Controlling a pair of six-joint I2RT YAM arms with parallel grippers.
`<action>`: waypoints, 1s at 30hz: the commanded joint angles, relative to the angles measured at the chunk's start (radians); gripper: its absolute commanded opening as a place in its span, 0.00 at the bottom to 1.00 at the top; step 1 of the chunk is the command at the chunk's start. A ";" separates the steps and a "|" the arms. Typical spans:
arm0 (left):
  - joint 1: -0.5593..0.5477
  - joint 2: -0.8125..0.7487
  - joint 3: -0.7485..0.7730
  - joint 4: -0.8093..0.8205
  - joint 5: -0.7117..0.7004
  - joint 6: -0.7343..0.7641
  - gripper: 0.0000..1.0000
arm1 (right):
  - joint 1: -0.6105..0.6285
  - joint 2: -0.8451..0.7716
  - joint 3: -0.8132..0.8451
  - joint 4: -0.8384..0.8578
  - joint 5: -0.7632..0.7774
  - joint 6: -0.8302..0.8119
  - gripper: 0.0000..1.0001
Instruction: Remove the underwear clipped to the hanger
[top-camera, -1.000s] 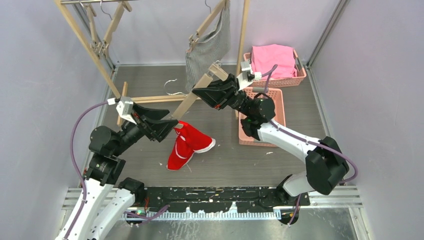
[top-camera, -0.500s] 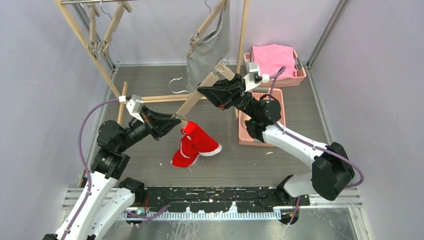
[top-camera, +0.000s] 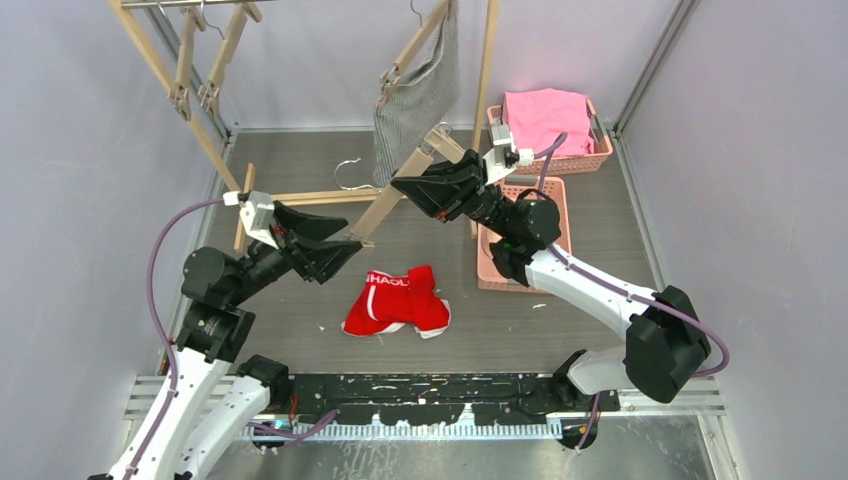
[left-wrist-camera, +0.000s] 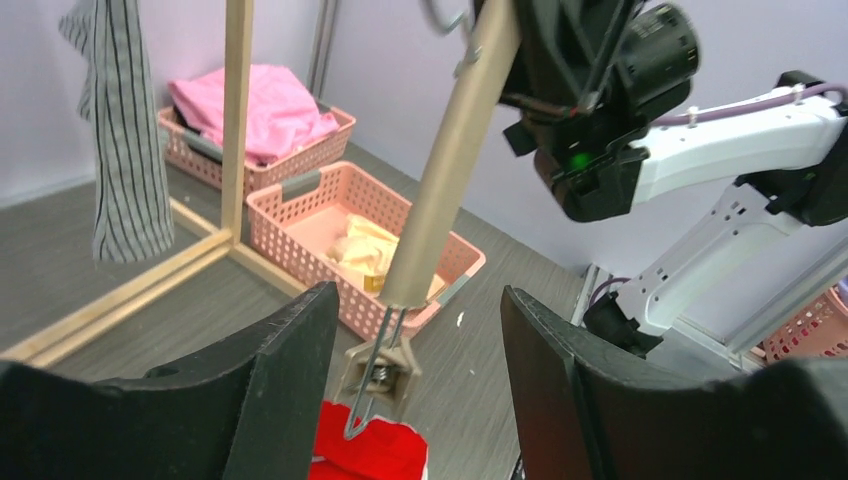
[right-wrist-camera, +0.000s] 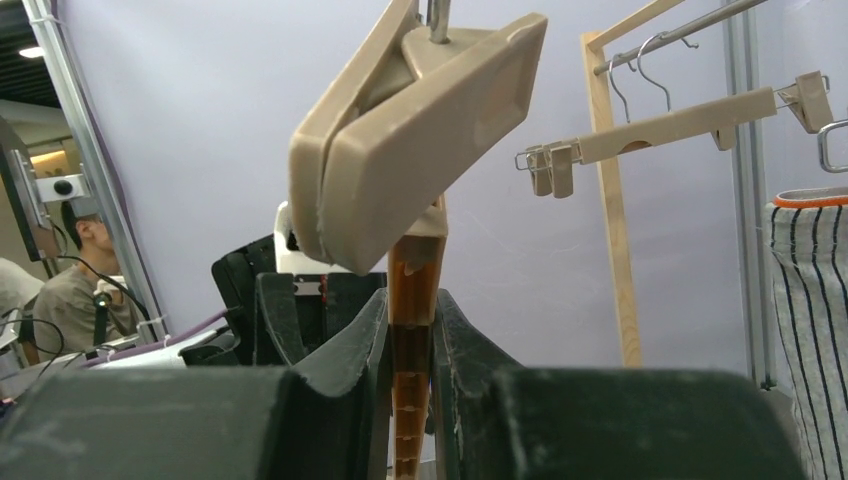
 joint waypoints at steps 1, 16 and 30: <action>0.002 0.013 0.069 0.088 0.030 0.002 0.60 | 0.005 -0.035 0.012 0.052 -0.008 0.007 0.01; 0.002 0.134 0.054 0.258 0.131 -0.116 0.54 | 0.013 -0.025 0.019 0.064 -0.006 0.015 0.01; 0.002 0.131 0.037 0.338 0.165 -0.183 0.00 | 0.024 -0.004 -0.001 0.058 0.034 0.013 0.01</action>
